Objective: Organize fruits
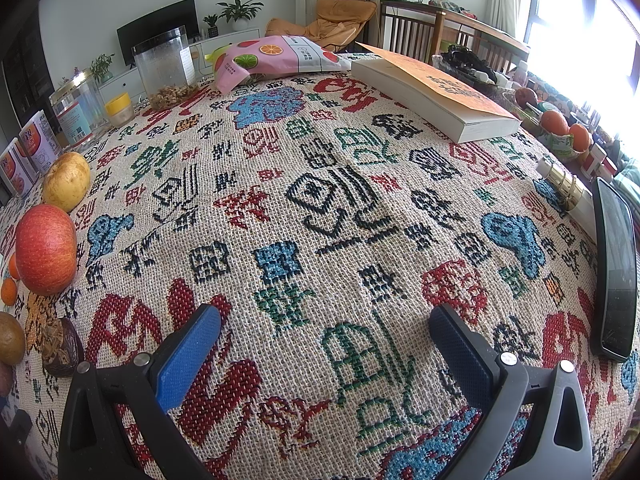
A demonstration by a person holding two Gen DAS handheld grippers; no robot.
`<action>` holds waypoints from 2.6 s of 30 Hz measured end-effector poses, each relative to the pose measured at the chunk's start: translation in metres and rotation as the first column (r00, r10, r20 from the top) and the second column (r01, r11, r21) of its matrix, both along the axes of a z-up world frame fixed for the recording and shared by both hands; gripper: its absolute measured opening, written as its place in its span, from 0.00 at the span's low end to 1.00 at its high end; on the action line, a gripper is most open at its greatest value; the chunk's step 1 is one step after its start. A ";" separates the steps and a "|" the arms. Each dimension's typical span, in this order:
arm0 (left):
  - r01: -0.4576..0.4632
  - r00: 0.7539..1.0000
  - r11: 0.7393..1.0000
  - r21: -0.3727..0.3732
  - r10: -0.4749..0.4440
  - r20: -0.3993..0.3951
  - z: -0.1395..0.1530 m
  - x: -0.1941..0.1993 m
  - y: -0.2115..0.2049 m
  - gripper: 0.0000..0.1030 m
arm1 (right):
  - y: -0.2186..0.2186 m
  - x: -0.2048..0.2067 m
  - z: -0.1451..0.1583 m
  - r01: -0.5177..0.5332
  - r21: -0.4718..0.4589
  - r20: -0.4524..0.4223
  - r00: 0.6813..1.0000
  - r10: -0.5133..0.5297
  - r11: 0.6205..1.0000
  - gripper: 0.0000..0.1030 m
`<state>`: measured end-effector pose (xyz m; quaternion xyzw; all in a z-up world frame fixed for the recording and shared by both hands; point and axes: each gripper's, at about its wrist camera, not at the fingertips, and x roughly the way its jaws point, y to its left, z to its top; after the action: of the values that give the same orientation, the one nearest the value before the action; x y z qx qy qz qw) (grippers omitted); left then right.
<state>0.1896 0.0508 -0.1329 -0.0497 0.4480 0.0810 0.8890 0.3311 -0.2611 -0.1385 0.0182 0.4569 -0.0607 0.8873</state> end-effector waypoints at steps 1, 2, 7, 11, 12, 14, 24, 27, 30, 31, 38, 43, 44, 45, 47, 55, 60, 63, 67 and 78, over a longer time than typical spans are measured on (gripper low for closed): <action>0.000 1.000 1.000 0.000 0.000 0.000 0.000 0.000 0.000 0.99 | 0.000 0.000 0.000 0.000 0.000 0.000 1.000 0.000 1.000 1.00; 0.000 1.000 1.000 0.000 0.000 0.000 0.000 0.000 0.000 0.99 | 0.000 0.000 0.000 0.000 0.000 0.000 1.000 0.000 1.000 1.00; 0.000 1.000 1.000 0.000 0.000 0.000 0.000 0.000 0.000 0.99 | 0.000 0.000 0.000 0.000 0.000 0.000 1.000 0.000 1.000 1.00; 0.000 1.000 1.000 0.000 0.000 0.000 0.000 0.000 -0.001 0.99 | 0.000 0.000 0.000 0.000 0.000 0.000 1.000 0.000 1.000 1.00; 0.000 1.000 1.000 0.001 0.000 0.000 0.000 0.000 0.000 0.99 | 0.000 0.000 0.000 0.000 0.000 0.000 1.000 0.000 1.000 1.00; 0.000 1.000 1.000 0.001 0.000 -0.001 0.000 0.000 -0.001 0.99 | 0.000 0.000 0.000 0.000 0.000 0.000 1.000 0.000 1.000 1.00; 0.000 1.000 1.000 0.001 0.000 -0.001 0.000 0.000 -0.001 0.99 | 0.000 0.000 0.000 0.000 0.000 0.000 1.000 0.000 1.000 1.00; 0.000 1.000 1.000 0.000 0.000 -0.001 0.000 0.000 -0.001 0.99 | 0.000 0.000 0.000 0.000 0.000 0.000 1.000 0.000 1.000 1.00; 0.000 1.000 1.000 0.000 0.000 -0.001 0.000 0.000 -0.001 0.99 | 0.000 -0.001 0.000 0.001 0.000 0.000 1.000 -0.001 1.000 1.00; 0.000 1.000 1.000 0.000 0.000 -0.001 0.000 0.000 -0.001 0.99 | 0.001 -0.001 0.000 0.001 0.000 0.000 1.000 -0.001 1.000 1.00; 0.000 1.000 1.000 -0.005 0.000 0.002 0.000 0.000 -0.001 0.99 | 0.001 -0.001 0.000 0.001 0.000 0.000 1.000 -0.001 1.000 1.00; 0.000 1.000 1.000 -0.005 0.000 0.002 0.001 0.000 -0.002 0.99 | 0.001 -0.001 0.000 0.001 0.000 0.000 1.000 -0.001 1.000 1.00; 0.000 1.000 1.000 -0.006 0.000 0.002 0.001 0.000 -0.002 0.99 | 0.001 -0.001 0.000 0.001 0.000 0.000 1.000 -0.001 1.000 1.00; 0.000 1.000 1.000 -0.007 0.000 0.002 0.000 0.000 -0.002 0.99 | 0.001 -0.001 0.000 0.001 0.000 0.000 1.000 -0.001 1.000 1.00; 0.000 1.000 1.000 -0.005 0.000 0.002 0.001 0.000 -0.002 0.99 | 0.001 -0.001 0.000 0.001 0.000 0.000 1.000 -0.001 1.000 1.00; 0.000 1.000 1.000 -0.008 0.000 0.003 0.000 0.000 -0.002 0.99 | 0.001 -0.001 0.000 0.001 0.000 -0.001 1.000 -0.001 1.000 1.00; 0.001 1.000 1.000 -0.016 -0.001 0.007 0.001 -0.001 -0.001 0.99 | 0.001 -0.001 0.000 0.001 0.000 -0.001 1.000 -0.001 1.000 1.00; 0.034 0.999 0.996 -0.085 -0.032 0.030 0.003 -0.012 0.008 0.99 | 0.001 -0.001 0.001 0.001 0.000 -0.001 1.000 -0.001 1.000 1.00; 0.039 0.998 0.986 -0.160 -0.030 0.056 0.006 -0.035 0.029 0.99 | 0.001 -0.001 0.001 0.001 0.000 -0.001 1.000 -0.001 1.000 1.00; -0.075 0.997 0.919 -0.387 0.073 -0.021 0.009 0.021 0.055 0.98 | 0.001 -0.001 0.001 0.001 0.000 -0.001 1.000 -0.001 1.000 1.00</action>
<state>0.2103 0.1059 -0.1240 -0.2410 0.4559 0.0246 0.8564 0.3297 -0.2600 -0.1379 0.0183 0.4572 -0.0614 0.8870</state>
